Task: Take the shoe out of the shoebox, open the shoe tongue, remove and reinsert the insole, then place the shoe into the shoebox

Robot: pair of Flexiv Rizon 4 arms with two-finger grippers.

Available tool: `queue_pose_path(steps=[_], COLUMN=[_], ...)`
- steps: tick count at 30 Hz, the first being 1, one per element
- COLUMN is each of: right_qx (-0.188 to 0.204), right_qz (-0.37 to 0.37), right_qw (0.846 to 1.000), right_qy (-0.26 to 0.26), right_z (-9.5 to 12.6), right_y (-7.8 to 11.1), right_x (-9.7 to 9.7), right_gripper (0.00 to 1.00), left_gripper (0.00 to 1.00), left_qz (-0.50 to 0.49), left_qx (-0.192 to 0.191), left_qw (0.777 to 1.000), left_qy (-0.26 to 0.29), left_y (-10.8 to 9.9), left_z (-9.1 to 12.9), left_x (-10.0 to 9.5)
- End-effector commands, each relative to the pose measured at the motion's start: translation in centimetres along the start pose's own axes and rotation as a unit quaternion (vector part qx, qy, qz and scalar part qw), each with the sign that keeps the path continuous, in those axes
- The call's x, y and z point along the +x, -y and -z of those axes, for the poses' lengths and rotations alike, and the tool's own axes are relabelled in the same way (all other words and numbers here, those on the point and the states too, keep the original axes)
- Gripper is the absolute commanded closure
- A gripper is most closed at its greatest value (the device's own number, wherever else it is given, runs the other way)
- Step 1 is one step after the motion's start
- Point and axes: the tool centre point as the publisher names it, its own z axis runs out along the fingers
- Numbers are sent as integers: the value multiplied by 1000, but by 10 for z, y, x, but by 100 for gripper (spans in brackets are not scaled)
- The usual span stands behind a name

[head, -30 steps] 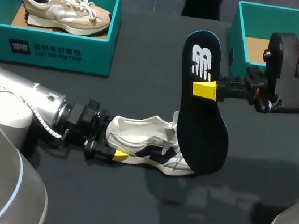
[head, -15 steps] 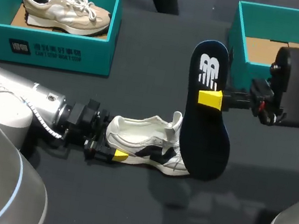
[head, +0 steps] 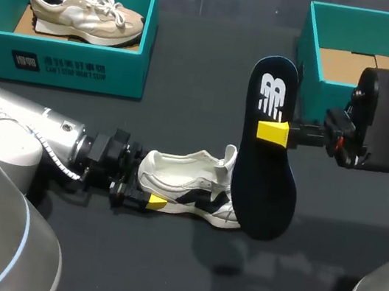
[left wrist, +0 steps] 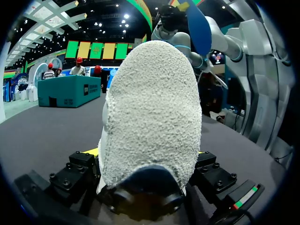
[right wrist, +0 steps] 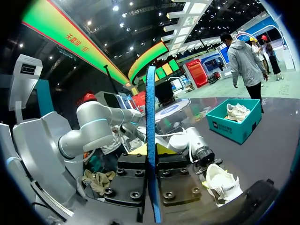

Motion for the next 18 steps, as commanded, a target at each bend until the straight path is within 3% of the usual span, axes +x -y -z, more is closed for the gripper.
queue_pose_path(steps=[1, 10, 12, 13, 18], right_qx=[-1, -1, -1, -1, -1], right_qz=[0, 0, 0, 0, 0], right_qw=[1000, 1000, 1000, 1000, 1000], right_qy=[2, 2, 2, 2, 2], right_z=[-1, -1, -1, -1, -1], right_y=[1, 1, 1, 1, 1], right_x=[1, 1, 1, 1, 1], right_gripper=[100, 100, 100, 100, 100], left_gripper=[100, 100, 49, 0, 0], left_qz=[0, -1, -1, 0, 5], left_qx=[-1, -4, -7, -8, -19], left_qw=[1000, 1000, 1000, 1000, 1000], left_qy=[0, 0, 3, 4, 10], left_y=[0, -1, -1, -1, -1], left_z=[-1, 1, 3, 4, 13], left_x=[0, 0, 0, 0, -2])
